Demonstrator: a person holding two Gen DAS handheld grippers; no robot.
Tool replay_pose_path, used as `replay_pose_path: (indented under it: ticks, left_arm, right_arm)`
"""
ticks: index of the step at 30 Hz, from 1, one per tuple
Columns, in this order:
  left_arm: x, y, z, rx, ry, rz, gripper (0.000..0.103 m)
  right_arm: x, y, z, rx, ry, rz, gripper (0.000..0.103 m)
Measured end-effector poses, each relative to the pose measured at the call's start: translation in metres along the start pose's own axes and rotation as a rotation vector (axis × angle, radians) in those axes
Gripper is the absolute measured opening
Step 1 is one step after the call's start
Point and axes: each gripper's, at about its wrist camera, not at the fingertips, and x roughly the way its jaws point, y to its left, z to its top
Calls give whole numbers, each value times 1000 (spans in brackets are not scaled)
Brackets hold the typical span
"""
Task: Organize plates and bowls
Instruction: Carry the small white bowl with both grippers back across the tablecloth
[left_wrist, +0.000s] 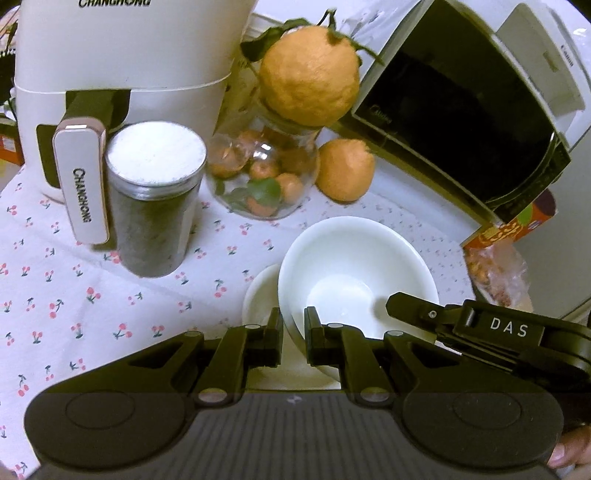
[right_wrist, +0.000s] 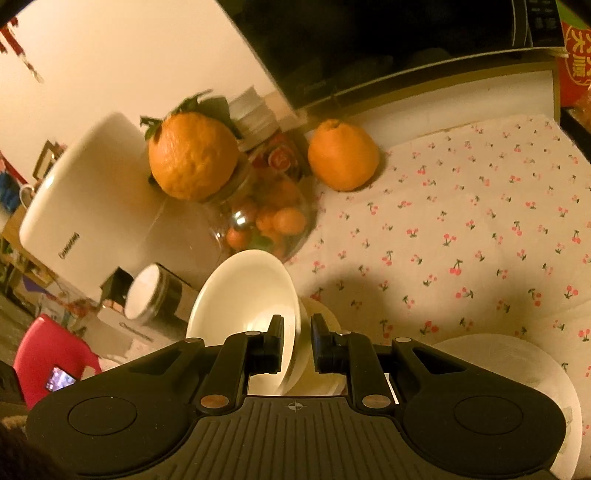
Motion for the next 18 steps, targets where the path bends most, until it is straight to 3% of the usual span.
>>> replay_pose_path:
  ticks: [18]
  left_arm:
    - [18, 1, -7, 63, 56, 99, 12]
  right_arm:
    - [25, 6, -12, -80, 60, -70, 18]
